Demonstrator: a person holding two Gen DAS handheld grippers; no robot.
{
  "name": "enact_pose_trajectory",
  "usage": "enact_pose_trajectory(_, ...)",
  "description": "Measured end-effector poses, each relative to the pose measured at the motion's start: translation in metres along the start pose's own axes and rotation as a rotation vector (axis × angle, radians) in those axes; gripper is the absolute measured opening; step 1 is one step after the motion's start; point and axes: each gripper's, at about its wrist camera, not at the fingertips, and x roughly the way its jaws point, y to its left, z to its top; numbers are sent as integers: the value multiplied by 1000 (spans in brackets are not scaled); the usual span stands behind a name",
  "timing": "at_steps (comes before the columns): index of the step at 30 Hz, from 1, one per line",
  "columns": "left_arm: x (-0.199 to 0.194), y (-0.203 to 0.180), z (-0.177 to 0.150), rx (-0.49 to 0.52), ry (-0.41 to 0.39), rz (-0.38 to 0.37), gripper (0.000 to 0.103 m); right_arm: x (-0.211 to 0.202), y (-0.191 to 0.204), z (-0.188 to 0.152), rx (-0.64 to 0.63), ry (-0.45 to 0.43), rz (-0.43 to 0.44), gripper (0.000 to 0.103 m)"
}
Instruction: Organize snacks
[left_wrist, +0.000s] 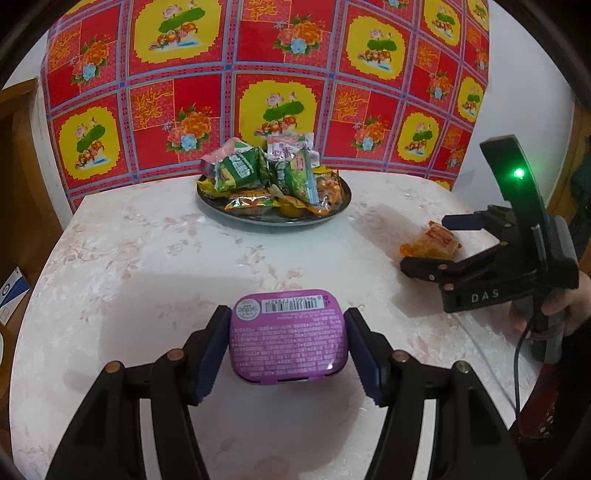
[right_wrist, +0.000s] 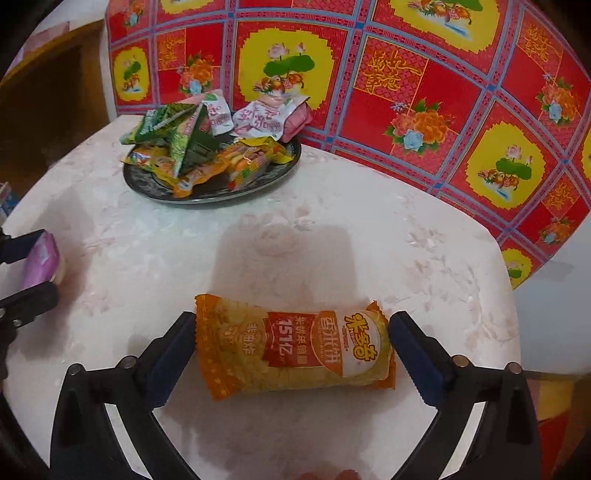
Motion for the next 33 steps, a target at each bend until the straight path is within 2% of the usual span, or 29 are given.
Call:
enact_pose_trajectory(8,-3,-3,0,22,-16,-15,65,1,-23,3,21,-13,39,103)
enact_pose_trajectory(15,-3,-3,0,26,-17,-22,65,9,-34,5,21,3,11,103)
enact_pose_trajectory(17,-3,-3,0,28,-18,-23,65,13,-38,5,38,-1,27,103)
enact_pose_trajectory(22,-3,-3,0,31,-18,-28,65,10,-48,1,98,-18,54,92)
enact_pose_trajectory(29,-2,-2,0,27,-14,-30,65,-2,-34,-5,89,-51,61,91)
enact_pose_trajectory(31,-1,-1,0,25,-8,-32,65,-16,-20,-10,86,-72,67,91)
enact_pose_trajectory(33,0,1,0,21,2,-37,65,-37,5,-20,48,-115,117,91)
